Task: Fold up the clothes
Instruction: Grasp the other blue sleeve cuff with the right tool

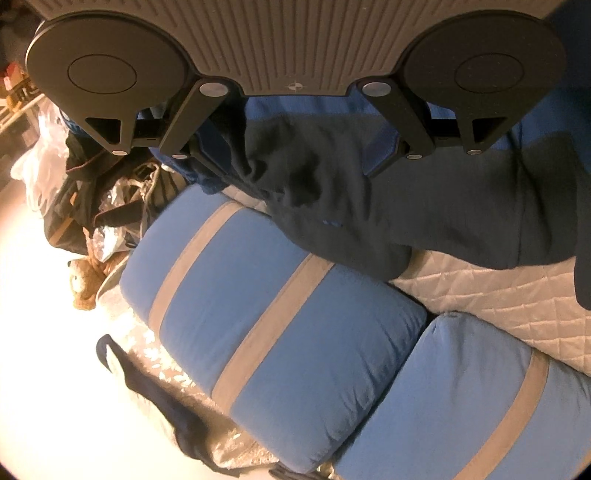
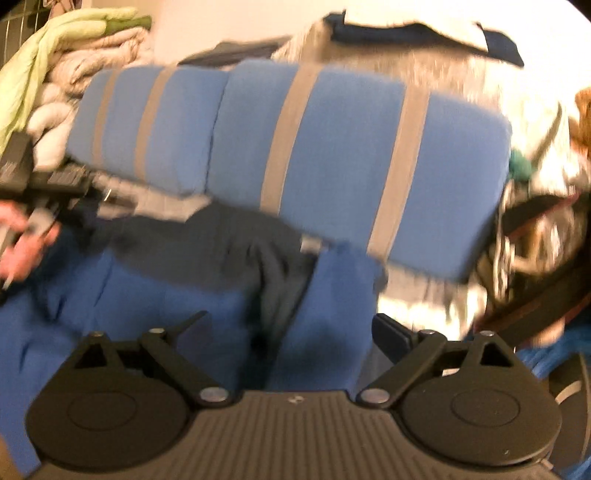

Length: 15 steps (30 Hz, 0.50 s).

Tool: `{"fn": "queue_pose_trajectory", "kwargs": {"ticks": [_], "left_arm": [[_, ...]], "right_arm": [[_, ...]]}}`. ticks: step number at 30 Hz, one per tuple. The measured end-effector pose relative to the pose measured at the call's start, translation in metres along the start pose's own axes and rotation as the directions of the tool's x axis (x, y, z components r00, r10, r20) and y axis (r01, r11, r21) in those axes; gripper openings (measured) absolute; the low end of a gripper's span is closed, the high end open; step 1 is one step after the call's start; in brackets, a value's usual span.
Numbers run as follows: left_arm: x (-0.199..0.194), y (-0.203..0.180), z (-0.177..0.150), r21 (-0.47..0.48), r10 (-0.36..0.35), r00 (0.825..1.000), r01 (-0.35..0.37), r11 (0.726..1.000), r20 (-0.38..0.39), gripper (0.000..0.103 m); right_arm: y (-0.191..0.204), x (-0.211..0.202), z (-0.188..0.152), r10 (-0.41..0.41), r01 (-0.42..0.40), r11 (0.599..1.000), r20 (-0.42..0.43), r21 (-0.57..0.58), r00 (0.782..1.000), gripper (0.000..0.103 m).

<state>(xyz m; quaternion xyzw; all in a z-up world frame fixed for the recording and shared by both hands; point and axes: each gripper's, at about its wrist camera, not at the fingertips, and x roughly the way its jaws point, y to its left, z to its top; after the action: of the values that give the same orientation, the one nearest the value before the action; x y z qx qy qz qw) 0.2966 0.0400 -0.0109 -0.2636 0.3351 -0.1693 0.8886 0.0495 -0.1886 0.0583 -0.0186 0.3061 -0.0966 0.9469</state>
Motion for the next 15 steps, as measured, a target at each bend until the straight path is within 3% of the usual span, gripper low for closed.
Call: {"fn": "queue_pose_trajectory", "kwargs": {"ticks": [2,7,12,15], "left_arm": [[0.001,0.000,-0.001,0.000,0.006,1.000,-0.006,1.000,-0.008,0.078],[0.001,0.001,0.000,-0.013,0.008,1.000,-0.008,1.000,-0.014,0.078],[-0.001,0.002,0.002,-0.024,0.004,1.000,-0.004,1.000,-0.010,0.078],[-0.003,0.004,0.004,-0.035,0.003,1.000,-0.003,0.999,-0.009,0.078]], "right_arm": [[-0.003,0.024,0.020,-0.023,0.022,1.000,0.014,0.008,1.000,0.096],[-0.019,0.095,0.053,-0.083,0.084,0.996,-0.050,0.016,0.995,0.076],[-0.033,0.158,0.068,-0.120,0.126,0.992,-0.168,0.025,0.978,0.058],[-0.040,0.189,0.068,-0.141,0.155,0.987,-0.255,0.035,0.956,0.048]]}}
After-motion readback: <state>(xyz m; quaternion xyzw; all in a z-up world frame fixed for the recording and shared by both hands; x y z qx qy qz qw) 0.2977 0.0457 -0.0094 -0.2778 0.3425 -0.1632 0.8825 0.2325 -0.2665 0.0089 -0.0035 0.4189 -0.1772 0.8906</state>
